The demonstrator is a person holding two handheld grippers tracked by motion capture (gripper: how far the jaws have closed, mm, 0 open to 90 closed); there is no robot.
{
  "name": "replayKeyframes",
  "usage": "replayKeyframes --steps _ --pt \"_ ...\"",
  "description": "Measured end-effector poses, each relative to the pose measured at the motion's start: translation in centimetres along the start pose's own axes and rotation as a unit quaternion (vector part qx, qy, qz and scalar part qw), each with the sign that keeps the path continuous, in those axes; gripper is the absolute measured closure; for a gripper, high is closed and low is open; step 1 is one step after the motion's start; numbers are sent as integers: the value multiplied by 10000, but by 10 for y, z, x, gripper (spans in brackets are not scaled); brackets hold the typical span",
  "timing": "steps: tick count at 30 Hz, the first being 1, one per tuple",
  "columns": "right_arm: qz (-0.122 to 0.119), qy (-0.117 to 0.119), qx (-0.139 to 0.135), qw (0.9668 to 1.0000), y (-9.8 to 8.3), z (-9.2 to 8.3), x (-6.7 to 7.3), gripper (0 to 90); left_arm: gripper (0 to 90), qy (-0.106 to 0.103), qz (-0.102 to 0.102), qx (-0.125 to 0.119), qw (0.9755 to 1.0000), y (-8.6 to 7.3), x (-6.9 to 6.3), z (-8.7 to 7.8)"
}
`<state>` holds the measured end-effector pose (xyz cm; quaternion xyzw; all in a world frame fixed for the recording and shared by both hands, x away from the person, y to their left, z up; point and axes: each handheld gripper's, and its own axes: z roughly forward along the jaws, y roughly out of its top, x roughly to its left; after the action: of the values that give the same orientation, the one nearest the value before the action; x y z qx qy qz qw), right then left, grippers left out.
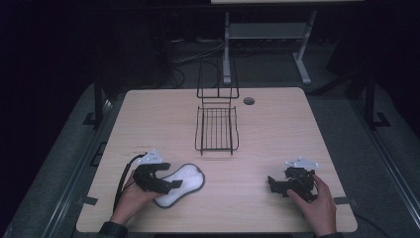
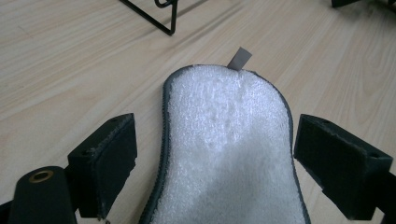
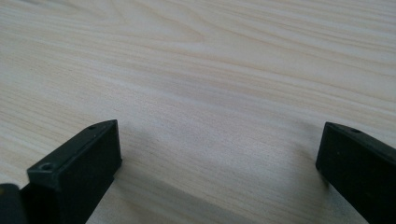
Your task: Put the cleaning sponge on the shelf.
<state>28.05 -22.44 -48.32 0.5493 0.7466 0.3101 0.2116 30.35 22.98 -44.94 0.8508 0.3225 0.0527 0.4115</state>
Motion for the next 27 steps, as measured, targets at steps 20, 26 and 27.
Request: replayKeyframes --steps 20,26,27 --pt "1 1 -3 10000 0 0 0 0 126 -73 214 545 9983 -6 -5 19" --pt "1 0 -3 10000 0 0 0 0 127 5 367 561 9977 -7 -6 19" --pt "0 1 -3 10000 0 0 0 0 126 45 428 603 9973 -6 -7 19"
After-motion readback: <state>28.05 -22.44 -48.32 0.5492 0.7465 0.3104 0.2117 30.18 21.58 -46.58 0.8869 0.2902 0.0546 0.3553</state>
